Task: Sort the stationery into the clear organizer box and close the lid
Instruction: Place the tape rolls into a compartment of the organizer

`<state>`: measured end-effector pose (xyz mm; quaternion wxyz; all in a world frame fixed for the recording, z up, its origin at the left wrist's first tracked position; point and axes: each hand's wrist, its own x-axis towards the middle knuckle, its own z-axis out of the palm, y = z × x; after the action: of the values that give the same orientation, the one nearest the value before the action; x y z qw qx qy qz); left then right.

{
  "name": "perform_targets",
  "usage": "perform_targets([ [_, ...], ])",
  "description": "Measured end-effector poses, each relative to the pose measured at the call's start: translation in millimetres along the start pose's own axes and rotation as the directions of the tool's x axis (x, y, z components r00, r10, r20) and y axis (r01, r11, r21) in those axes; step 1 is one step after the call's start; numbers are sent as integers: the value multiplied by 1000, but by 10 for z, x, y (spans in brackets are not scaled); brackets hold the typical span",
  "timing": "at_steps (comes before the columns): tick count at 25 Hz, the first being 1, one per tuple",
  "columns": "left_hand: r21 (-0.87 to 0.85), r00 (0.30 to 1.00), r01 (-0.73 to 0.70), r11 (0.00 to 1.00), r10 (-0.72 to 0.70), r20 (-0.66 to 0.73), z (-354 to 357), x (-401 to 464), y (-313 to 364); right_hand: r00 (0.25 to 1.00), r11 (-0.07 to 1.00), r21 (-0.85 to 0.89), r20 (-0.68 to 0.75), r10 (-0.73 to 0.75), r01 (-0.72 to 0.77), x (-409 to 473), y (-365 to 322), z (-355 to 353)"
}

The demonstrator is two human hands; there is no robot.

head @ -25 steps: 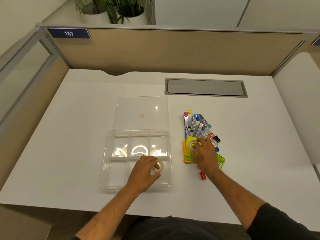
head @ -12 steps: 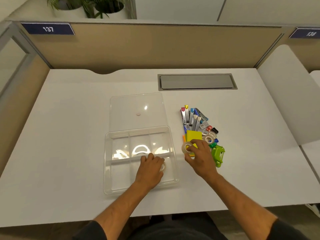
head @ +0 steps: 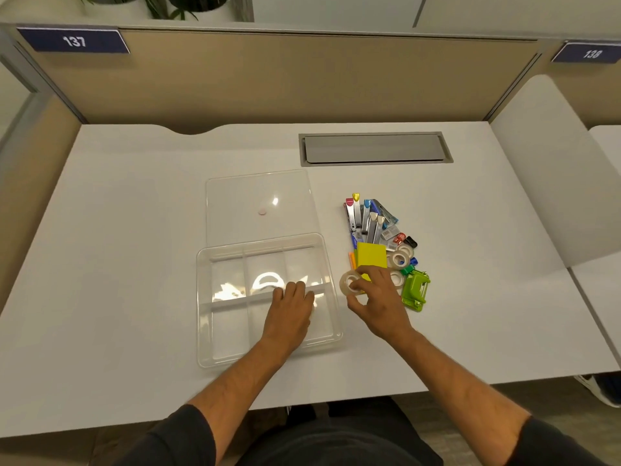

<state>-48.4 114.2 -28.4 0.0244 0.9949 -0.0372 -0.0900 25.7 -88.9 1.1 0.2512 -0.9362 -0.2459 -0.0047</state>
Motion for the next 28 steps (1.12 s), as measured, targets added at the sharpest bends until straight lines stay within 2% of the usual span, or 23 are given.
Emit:
perform_targets([
  [5,-205,992,50,977,-73,-107,17,-178,-93,994,997,44,90,-65,61,-50,-142,64],
  [9,-197,995,81,977,-89,-32,169,-408,-259,964,989,33,220,-149,145,-82,-238,163],
  [14,-173,991,127,977,-119,57,277,-609,-388,851,949,-129,489,-191,287,-130,-373,296],
  [16,-176,991,128,976,-119,62,293,-632,-405,811,920,-183,552,-195,346,-126,-429,358],
  [19,-214,992,122,969,-115,46,308,-634,-411,782,908,-225,605,-153,353,-86,-502,423],
  [21,-211,992,122,970,-112,60,317,-622,-420,775,917,-224,619,-128,330,-36,-535,419],
  [25,-203,991,124,971,-110,79,303,-617,-424,876,945,-227,469,-108,237,74,-506,333],
  [28,-217,991,126,968,-113,68,303,-616,-420,891,932,-277,444,-94,236,105,-450,330],
])
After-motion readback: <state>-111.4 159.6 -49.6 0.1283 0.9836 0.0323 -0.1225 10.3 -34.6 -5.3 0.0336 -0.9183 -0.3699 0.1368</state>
